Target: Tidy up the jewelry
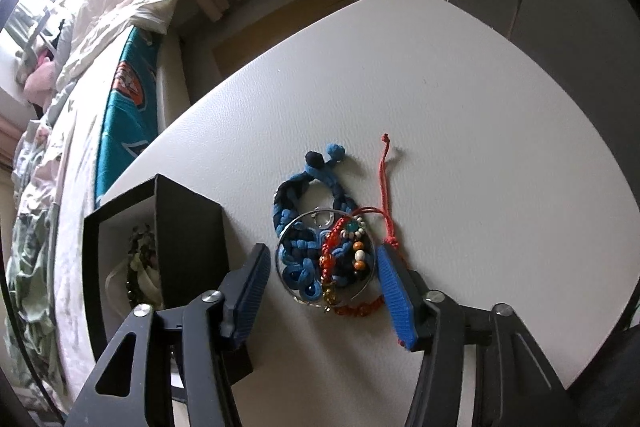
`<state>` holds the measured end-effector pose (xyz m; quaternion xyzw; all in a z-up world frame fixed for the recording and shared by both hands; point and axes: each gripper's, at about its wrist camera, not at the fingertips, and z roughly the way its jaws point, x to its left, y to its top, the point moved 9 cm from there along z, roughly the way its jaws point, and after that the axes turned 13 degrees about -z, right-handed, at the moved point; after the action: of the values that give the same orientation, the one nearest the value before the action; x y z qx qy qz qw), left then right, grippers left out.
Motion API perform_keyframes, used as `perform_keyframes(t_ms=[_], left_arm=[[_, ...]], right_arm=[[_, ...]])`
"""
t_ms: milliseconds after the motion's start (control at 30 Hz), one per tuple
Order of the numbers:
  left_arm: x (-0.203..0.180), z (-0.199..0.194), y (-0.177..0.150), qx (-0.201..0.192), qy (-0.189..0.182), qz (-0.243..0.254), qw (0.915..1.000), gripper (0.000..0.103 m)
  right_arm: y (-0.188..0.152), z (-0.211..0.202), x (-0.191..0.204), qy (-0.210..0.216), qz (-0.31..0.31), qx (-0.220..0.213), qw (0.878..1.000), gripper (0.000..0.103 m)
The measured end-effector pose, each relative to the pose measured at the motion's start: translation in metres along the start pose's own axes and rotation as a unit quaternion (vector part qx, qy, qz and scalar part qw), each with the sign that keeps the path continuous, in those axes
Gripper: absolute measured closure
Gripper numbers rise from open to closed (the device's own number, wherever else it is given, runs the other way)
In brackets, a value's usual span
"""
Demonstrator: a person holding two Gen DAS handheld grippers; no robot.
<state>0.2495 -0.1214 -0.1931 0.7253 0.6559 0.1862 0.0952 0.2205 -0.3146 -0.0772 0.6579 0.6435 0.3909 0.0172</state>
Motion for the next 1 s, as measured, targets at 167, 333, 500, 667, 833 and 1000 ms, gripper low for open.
perform_keyframes(t_ms=[167,333,500,667,833,1000], left_arm=[[-0.001,-0.015,0.005,-0.006,-0.043,-0.015,0.999,0.051],[0.007,-0.037,0.016,-0.027,-0.083,-0.052,0.9948,0.051],[0.029,-0.049,0.026,-0.043,-0.098,-0.086,0.9905,0.051],[0.053,-0.053,0.03,-0.052,-0.098,-0.108,0.988,0.051],[0.076,-0.057,0.029,-0.058,-0.103,-0.125,0.985,0.051],[0.102,-0.064,0.027,-0.07,-0.102,-0.147,0.9814,0.051]], right_arm=[[-0.001,0.007,0.004,0.001,0.0,0.006,1.0,0.0],[-0.003,0.021,0.016,0.0,-0.013,0.02,1.0,0.0],[-0.009,0.04,0.029,-0.002,-0.027,0.042,0.999,0.005],[-0.022,0.068,0.049,0.013,-0.036,0.079,0.996,0.023],[-0.036,0.097,0.075,0.023,-0.051,0.11,0.992,0.042],[-0.049,0.127,0.096,0.025,-0.059,0.14,0.988,0.057]])
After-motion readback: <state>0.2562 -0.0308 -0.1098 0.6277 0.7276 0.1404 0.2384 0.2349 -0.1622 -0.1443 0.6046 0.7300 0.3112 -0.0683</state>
